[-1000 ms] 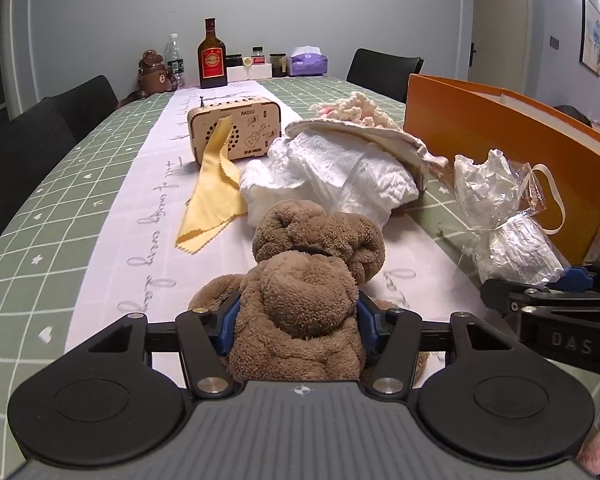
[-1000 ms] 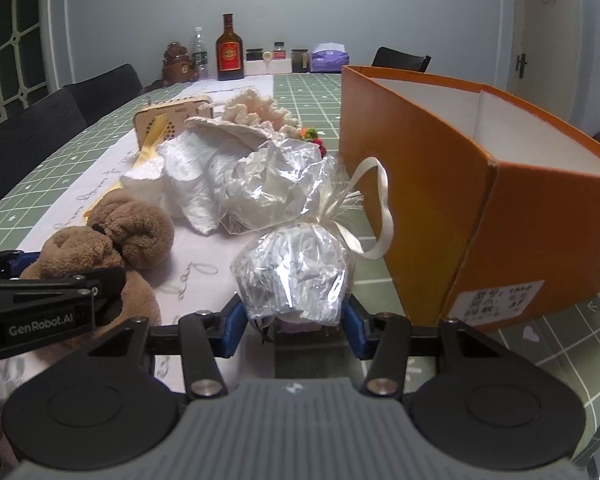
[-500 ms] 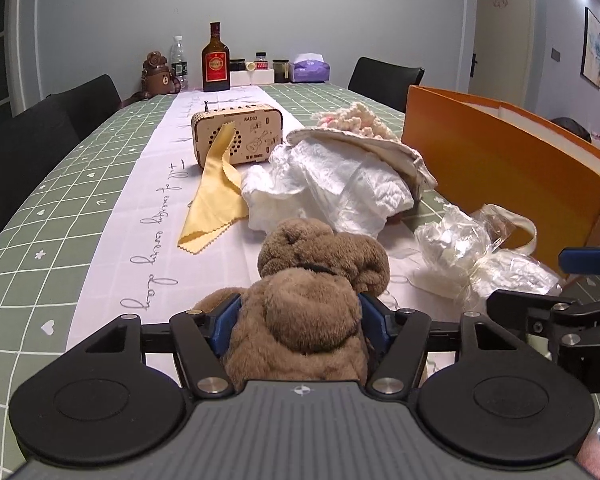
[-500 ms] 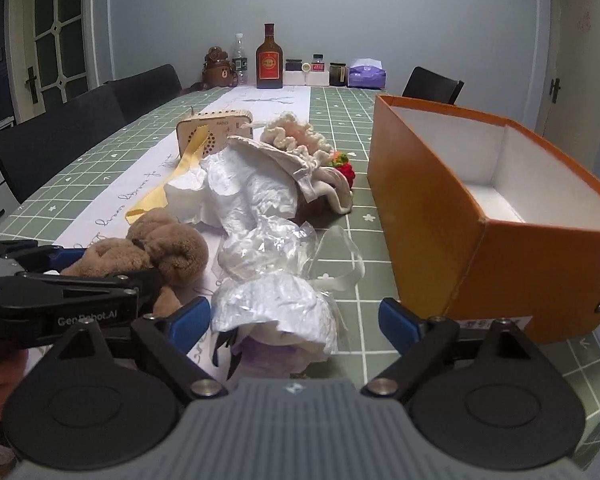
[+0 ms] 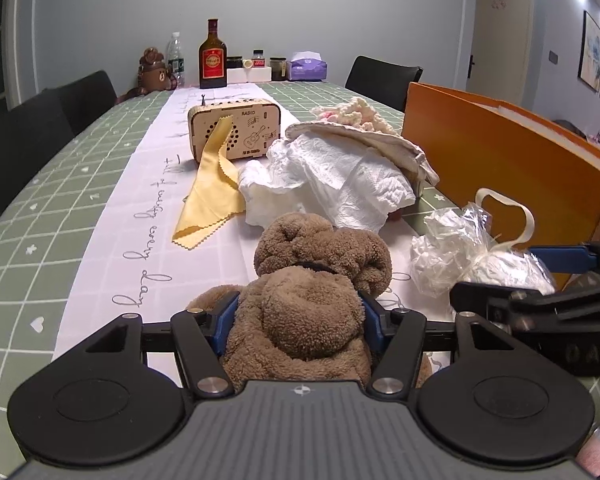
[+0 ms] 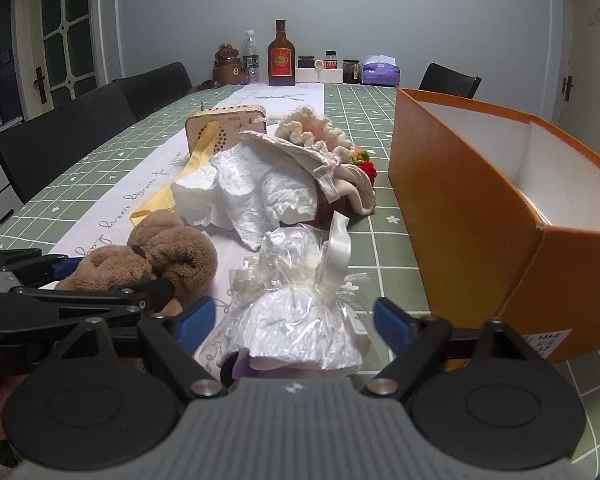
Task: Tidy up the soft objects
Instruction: 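Grasp the brown teddy bear with the left gripper while the right grasps the foil bundle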
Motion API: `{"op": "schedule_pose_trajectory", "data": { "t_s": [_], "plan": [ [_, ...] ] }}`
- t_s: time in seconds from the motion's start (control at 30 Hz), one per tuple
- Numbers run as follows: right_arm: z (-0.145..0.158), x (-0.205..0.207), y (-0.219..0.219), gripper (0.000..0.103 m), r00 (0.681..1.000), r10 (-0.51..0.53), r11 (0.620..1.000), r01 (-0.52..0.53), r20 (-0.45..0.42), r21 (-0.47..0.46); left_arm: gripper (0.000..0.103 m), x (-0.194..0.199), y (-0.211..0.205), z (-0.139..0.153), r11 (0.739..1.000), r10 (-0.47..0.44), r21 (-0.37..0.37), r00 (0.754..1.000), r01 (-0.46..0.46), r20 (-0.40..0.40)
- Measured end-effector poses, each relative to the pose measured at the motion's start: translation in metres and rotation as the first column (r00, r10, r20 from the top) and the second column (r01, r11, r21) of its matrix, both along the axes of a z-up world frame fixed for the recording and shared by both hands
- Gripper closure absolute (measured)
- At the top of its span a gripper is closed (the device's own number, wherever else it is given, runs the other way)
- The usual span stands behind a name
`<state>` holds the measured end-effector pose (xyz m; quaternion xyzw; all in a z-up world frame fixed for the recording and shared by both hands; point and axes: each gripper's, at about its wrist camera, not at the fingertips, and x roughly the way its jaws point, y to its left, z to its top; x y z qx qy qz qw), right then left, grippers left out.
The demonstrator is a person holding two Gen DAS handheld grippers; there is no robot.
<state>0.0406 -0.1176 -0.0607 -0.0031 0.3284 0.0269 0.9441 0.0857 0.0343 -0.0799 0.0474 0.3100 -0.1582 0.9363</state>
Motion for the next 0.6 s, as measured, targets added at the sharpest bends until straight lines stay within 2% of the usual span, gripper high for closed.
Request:
{"op": "schedule_pose_trajectory", "data": {
  "t_s": [0.1, 0.2, 0.27, 0.37, 0.6],
  "plan": [
    [-0.003, 0.002, -0.002, 0.029, 1.0, -0.001, 1.0, 0.001, -0.019, 0.015, 0.034, -0.003, -0.005, -0.001, 0.999, -0.003, 0.032, 1.0, 0.003, 0.014],
    [-0.005, 0.001, 0.0, 0.03, 1.0, 0.007, 1.0, -0.007, -0.015, -0.007, 0.035, -0.003, -0.006, -0.001, 0.999, 0.003, 0.039, 1.0, -0.003, 0.015],
    [-0.005, 0.001, 0.002, 0.04, 1.0, 0.01, 1.0, -0.01, -0.012, -0.016, 0.036, -0.004, -0.007, -0.001, 0.999, 0.008, 0.043, 1.0, -0.008, 0.013],
    [-0.004, -0.003, 0.002, 0.044, 1.0, 0.02, 1.0, -0.02, -0.003, -0.022, 0.038, -0.005, -0.01, 0.0, 0.999, 0.013, 0.052, 1.0, -0.014, 0.012],
    [-0.001, -0.008, -0.003, 0.048, 1.0, 0.001, 1.0, -0.001, 0.003, -0.022, 0.042, -0.005, -0.008, 0.0, 0.999, 0.035, 0.026, 0.999, -0.035, 0.008]
  ]
}}
